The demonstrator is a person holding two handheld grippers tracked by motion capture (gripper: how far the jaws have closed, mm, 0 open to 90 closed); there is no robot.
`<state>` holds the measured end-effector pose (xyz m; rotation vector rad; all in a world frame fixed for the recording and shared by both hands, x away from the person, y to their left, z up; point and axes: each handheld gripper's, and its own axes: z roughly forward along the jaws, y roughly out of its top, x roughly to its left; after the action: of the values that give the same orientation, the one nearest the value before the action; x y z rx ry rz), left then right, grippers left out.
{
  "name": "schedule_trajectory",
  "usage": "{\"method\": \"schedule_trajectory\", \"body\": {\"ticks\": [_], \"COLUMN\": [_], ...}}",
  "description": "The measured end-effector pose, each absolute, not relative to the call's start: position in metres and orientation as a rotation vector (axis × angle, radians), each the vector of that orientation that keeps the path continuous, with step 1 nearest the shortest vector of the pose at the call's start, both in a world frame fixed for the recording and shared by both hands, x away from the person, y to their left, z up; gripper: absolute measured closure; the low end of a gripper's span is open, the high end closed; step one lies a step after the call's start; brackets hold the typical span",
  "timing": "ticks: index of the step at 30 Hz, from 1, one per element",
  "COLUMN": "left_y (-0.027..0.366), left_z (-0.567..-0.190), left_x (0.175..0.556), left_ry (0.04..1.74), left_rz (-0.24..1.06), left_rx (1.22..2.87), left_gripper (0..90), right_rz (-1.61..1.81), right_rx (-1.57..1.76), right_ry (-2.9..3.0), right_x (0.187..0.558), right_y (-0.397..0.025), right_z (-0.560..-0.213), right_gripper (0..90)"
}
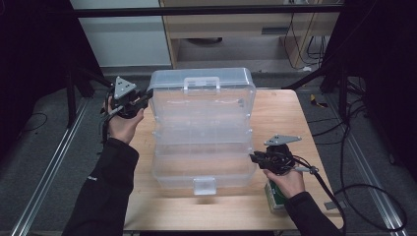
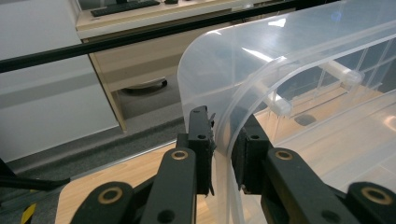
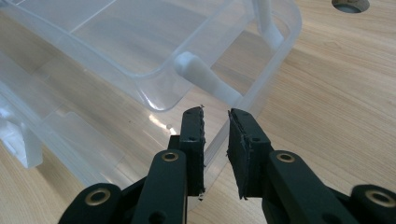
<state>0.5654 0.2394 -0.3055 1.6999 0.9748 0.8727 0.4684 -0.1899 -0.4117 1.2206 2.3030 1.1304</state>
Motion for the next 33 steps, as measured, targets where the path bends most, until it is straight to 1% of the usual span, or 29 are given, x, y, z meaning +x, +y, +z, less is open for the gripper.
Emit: {"method": "schedule_trajectory", "body": {"ticks": [20,24,33], "left_y": [0.235,0.236,0.235], "left_z": [-0.310,-0.313,-0.315], "left_x": [0.601,0.609,0.616], "left_ry": [1.033,1.060,1.073], "left_rz": [0.858,0.834,0.836], "left_rx": [1.670,1.661,1.660], "left_gripper": [82.3,83.4,83.5], "right_rz": [1.085,1.118,1.107], "right_rx": [1.206,1.224,1.217], "right_ry": [2.319,2.323,2.324], "right_x": [0.467,0.467,0.467], "right_y": [-0.186,-0.189,-0.188], "right_z": [-0.409,-0.410,-0.409], "right_gripper": [76.2,76.0,76.1]}}
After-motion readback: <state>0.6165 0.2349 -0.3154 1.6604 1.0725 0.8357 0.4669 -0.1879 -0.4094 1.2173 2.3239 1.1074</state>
